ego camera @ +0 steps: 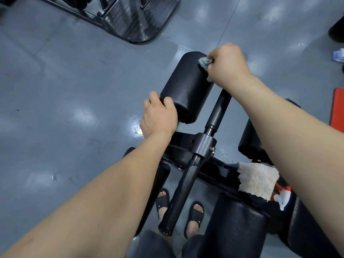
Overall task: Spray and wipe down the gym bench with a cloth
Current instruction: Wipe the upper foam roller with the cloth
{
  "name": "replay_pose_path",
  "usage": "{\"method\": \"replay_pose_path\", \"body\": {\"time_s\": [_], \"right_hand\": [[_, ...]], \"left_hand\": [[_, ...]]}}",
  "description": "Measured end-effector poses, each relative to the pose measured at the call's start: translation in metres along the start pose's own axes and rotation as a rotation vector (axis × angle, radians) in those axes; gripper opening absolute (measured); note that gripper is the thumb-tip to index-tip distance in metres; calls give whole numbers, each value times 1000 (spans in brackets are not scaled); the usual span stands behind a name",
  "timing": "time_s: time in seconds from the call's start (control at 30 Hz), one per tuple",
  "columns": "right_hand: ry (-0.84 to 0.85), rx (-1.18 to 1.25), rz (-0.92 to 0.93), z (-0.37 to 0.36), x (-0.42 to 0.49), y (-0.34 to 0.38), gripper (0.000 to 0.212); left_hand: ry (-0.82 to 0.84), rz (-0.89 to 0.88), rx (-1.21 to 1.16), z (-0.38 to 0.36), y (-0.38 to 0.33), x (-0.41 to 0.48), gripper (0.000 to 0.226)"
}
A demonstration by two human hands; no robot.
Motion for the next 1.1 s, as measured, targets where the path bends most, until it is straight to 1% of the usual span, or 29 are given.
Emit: {"method": "replay_pose_path", "body": {"time_s": [0.07,0.17,0.2,0.33,0.5,0.63,0.7,0.8,1.1], "right_hand": [[-30,0,-74,7,14,-9,12],[-52,29,-89,12,30,-16,29],[-36,27,-76,10,34,-15,30],[91,-63,-18,-5,36,-4,17],[152,-122,34,-13,34,4,17],[173,-149,104,-21,24,17,23],[185,-172,124,-24,21,20,21],[210,-182,158,-29,15,27,23],[244,-138,225,-39,-19,47,17]], "left_hand": [[9,-7,-6,0,-1,-2,25],[15,-10,-9,1,-3,-2,25],[14,-10,-6,1,-3,-3,26],[22,-8,-2,1,-4,-3,28],[29,-2,0,0,-2,-3,28],[31,0,-8,0,-2,-2,28],[34,-3,-10,0,-3,-2,28],[41,1,-9,0,-3,-2,29],[31,6,-10,0,-1,0,26]]}}
Point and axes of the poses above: each hand's wrist, its own x-axis towards the middle knuckle, its own z-axis out of the back of the hand, y = z × x, the point moved 10 cm from there along x, towards the middle knuckle, and after that the axes turned 11 degrees about y, right-handed, at the moved point
